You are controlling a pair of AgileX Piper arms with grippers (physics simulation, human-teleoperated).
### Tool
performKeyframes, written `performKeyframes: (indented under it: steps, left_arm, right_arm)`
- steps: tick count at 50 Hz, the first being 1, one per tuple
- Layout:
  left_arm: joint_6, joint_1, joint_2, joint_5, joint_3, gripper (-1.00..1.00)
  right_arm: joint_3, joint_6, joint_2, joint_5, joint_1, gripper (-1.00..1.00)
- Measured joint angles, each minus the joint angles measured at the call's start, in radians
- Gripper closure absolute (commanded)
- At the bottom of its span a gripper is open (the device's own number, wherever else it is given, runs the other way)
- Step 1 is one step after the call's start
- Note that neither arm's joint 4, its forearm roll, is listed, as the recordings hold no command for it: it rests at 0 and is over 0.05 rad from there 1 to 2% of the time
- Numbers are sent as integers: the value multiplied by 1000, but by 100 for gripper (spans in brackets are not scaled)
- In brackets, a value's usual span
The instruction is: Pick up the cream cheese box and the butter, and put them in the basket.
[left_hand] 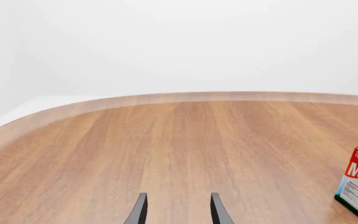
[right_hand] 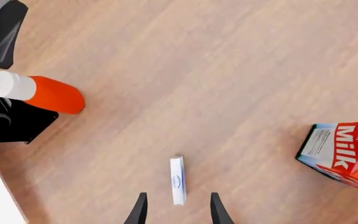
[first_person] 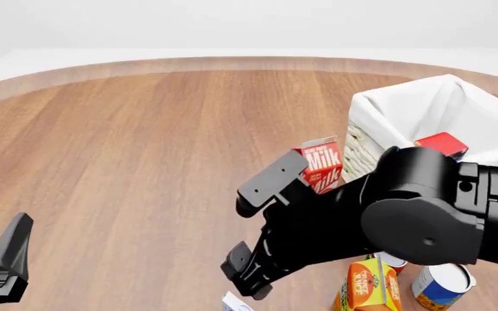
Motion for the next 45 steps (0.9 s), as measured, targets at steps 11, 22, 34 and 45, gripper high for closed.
performKeyframes:
  steps: [11, 22, 34, 45]
  left_arm:
    - [0, 0, 0, 0, 0, -100]
    - [0, 0, 0, 0, 0, -100]
    - [0, 0, 0, 0, 0, -100]
    - [0, 0, 0, 0, 0, -100]
  right_arm:
    - [3, -10, 26, -1, -6, -100]
    - [-10, -17, 76, -1, -9, -100]
    - [-21, -21, 126, -3, -3, -100]
    - [-11, -23, 149, -8, -4, -100]
